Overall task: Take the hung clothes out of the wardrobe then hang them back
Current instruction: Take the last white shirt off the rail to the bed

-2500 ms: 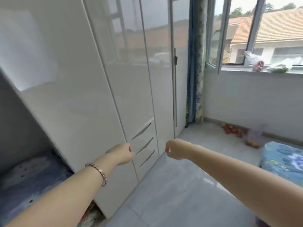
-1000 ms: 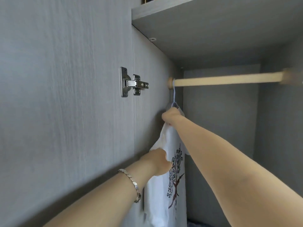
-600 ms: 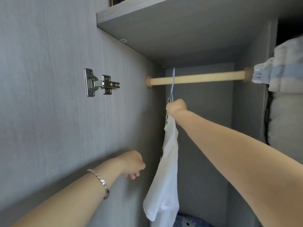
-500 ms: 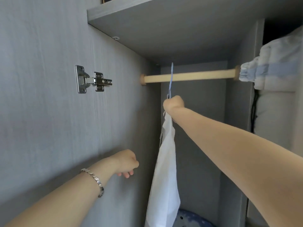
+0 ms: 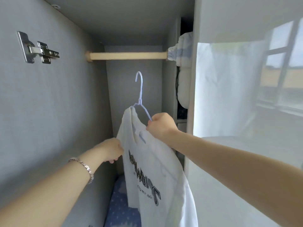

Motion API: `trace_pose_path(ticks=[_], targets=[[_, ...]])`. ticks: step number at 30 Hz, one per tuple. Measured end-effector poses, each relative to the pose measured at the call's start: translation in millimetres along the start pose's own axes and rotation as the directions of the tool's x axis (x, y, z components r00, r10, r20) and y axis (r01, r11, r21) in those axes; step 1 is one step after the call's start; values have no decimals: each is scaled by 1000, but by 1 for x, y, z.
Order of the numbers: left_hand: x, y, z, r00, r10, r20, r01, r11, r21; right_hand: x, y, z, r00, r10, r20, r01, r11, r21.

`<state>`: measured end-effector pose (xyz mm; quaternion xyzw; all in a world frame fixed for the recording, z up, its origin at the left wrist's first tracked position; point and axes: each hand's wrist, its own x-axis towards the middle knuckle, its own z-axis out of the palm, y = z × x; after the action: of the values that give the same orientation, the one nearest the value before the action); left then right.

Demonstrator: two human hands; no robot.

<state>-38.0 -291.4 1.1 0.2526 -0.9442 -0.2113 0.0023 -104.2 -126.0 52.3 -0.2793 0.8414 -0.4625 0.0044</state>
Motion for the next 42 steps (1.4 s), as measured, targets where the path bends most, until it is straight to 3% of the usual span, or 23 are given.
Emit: trace_pose_path(ticks=[4,8,16,23,28,33,40,42], targets=[[-27,12,42,982,157,101,-165,983,84,-90,42,-18,989,97,-110,-102,994,-42],[-64,38,102,930,289,227,-310,949,62,-192,76,-48,944,257,-205,-267,964,-20],[-176,136,203,694,594,407,-641,767,-24,-408,112,-117,776,420,-471,-470,882,14],[-322,234,296,468,709,527,-790,603,-110,-607,120,-168,510,483,-712,-615,783,91],[-443,288,357,264,770,581,-888,429,-166,-746,119,-181,260,484,-835,-720,674,166],[-550,324,406,68,799,598,-931,267,-251,-839,107,-178,100,504,-858,-715,636,290],[-657,365,455,-179,797,577,-945,23,-325,-912,111,-161,-257,424,-869,-701,537,469],[-670,374,471,-235,774,588,-937,-20,-348,-922,117,-161,-320,378,-869,-729,488,481]])
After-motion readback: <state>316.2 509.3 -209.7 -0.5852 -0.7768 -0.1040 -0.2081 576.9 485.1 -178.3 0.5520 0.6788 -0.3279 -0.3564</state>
